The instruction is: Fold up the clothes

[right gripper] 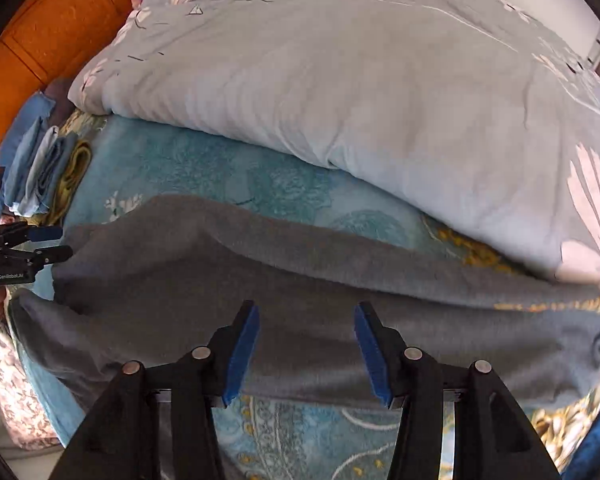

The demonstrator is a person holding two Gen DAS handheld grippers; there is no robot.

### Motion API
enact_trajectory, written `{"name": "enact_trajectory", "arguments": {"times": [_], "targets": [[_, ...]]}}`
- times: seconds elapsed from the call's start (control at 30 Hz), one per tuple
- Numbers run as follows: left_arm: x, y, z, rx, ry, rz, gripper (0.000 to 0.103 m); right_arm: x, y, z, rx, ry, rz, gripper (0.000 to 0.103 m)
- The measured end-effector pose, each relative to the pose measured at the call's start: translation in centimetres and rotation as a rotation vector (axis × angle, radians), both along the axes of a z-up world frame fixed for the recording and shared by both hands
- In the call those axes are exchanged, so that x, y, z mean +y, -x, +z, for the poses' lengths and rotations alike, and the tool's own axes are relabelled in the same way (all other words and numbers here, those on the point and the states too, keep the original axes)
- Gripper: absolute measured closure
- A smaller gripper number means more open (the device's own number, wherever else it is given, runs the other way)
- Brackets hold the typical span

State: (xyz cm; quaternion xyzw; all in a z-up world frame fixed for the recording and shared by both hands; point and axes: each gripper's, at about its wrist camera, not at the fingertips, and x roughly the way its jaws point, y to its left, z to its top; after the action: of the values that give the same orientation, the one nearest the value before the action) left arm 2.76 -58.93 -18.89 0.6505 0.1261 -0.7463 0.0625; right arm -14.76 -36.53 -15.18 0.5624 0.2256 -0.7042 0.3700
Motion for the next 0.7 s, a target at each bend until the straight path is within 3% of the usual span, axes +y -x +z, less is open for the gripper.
{"name": "enact_trajectory", "arguments": {"times": [0.13, 0.4, 0.6, 0.7], "targets": [[0.1, 1.2, -1.5, -0.004, -0.026, -0.064, 0.038, -2.1, 1.9, -2.6, -0.053, -0.045, 0.045, 0.049], [0.8, 2.3, -3.4, -0.004, -0.07, -0.137, 0.039, -4.0, 3.3, -6.2, -0.034, -0.129, 0.176, 0.045], [1.3, 2.3, -3.2, 0.027, -0.121, -0.123, 0.073, -4.6, 3.8, -7.1, -0.052, -0.133, 0.244, 0.043], [1.2, 2.0, -2.7, 0.051, -0.151, -0.09, 0.081, -4.3, 4.0, -7.2, -0.062, -0.133, 0.25, 0.049]]}}
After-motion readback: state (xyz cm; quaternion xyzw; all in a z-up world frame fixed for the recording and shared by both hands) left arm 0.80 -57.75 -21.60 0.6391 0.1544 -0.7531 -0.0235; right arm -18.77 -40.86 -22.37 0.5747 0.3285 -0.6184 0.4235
